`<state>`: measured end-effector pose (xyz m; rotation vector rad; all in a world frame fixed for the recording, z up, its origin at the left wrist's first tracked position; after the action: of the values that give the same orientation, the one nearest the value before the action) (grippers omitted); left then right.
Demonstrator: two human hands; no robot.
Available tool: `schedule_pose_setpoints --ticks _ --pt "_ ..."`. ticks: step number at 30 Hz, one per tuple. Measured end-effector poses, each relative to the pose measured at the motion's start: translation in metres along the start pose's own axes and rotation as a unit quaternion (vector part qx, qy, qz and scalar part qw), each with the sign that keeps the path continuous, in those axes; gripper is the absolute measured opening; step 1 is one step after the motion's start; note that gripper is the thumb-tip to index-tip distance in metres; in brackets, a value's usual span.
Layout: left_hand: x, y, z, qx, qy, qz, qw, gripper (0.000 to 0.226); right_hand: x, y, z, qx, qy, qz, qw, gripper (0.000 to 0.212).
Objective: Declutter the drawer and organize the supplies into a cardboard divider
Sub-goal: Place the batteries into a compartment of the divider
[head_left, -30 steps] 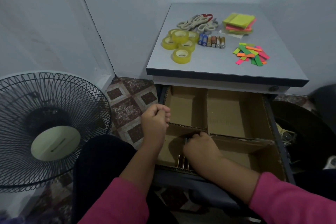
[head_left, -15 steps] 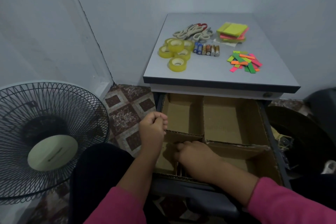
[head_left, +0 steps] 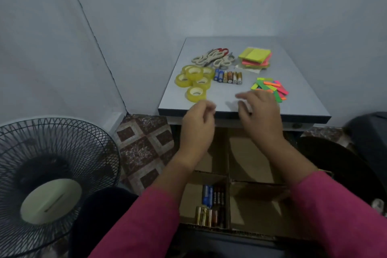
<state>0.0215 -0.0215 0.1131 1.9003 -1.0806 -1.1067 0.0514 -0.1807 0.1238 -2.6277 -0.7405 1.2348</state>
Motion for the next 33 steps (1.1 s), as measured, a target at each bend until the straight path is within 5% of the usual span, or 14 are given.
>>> schedule_pose_setpoints --ticks 5,12,19,33 --pt "0.05 0.006 -0.061 0.006 -0.089 -0.088 0.992 0.036 0.023 0.022 -0.059 0.052 -0.103 0.118 0.986 0.046" --pt "0.077 0.006 -0.094 -0.002 -0.164 -0.167 0.972 0.044 0.039 0.028 -0.066 0.034 -0.146 0.197 0.969 0.045" --pt "0.072 0.008 -0.089 0.048 -0.088 -0.147 0.984 0.028 0.035 0.026 -0.061 0.041 -0.078 0.16 0.983 0.026" --pt "0.069 0.007 -0.079 0.112 -0.029 -0.233 0.965 0.019 0.024 0.019 -0.048 0.016 -0.047 0.192 0.98 0.027"
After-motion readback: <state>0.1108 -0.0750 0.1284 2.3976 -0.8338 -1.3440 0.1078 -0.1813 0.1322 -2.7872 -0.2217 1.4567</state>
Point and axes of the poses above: each hand's wrist, its own z-axis away from the middle knuckle, its own x-axis out of the palm, y = z × x, the point moved 3 cm from there along -z, towards the middle knuckle, and after that the axes turned 2 degrees about z, right-handed, at the moved point
